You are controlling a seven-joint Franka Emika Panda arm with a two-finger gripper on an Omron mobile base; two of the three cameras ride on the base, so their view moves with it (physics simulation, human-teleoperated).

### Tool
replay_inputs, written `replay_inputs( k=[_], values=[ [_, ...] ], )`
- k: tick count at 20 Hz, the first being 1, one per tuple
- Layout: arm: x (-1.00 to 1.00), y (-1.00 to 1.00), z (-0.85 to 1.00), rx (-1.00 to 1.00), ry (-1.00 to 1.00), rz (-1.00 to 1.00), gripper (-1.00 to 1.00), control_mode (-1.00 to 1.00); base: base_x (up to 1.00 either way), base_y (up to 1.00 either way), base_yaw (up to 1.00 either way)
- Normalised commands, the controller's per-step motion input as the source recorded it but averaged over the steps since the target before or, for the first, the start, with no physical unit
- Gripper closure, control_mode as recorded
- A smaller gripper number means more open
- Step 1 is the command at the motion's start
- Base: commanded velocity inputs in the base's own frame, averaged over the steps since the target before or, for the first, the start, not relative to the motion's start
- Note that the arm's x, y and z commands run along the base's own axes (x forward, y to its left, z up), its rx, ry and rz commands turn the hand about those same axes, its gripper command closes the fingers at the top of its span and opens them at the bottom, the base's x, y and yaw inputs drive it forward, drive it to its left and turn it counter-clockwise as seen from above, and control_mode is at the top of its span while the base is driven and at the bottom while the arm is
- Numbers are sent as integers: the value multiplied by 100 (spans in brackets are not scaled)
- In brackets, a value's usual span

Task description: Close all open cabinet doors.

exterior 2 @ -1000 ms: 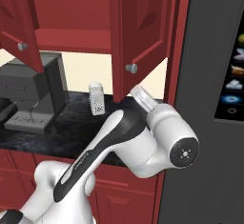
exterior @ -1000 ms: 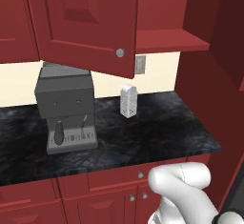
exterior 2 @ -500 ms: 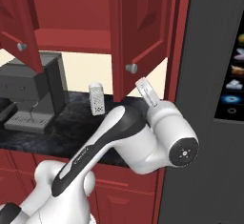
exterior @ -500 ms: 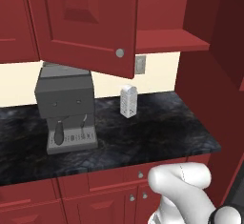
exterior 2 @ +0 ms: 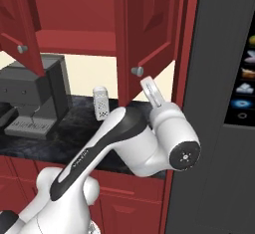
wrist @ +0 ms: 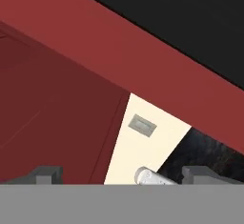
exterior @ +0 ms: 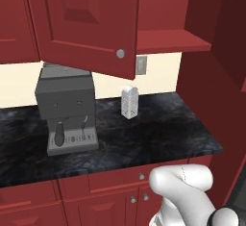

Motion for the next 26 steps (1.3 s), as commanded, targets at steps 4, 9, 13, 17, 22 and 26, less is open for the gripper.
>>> replay_inputs(
  k=[4, 9, 13, 17, 22, 26],
  values=[
    [16, 11, 9, 11, 0, -2, -100, -100, 0, 0, 0],
    [20, 32, 1, 8, 0, -1, -100, -100, 0, 0, 0],
    [13, 53, 0, 5, 0, 0, -100, -100, 0, 0, 0],
    [10, 54, 1, 0, 1, 0, -100, -100, 0, 0, 0],
    [16, 55, 3, 0, 3, 0, -100, -100, 0, 0, 0],
    [33, 54, 6, 1, 4, 0, -100, -100, 0, 0, 0]
  ],
)
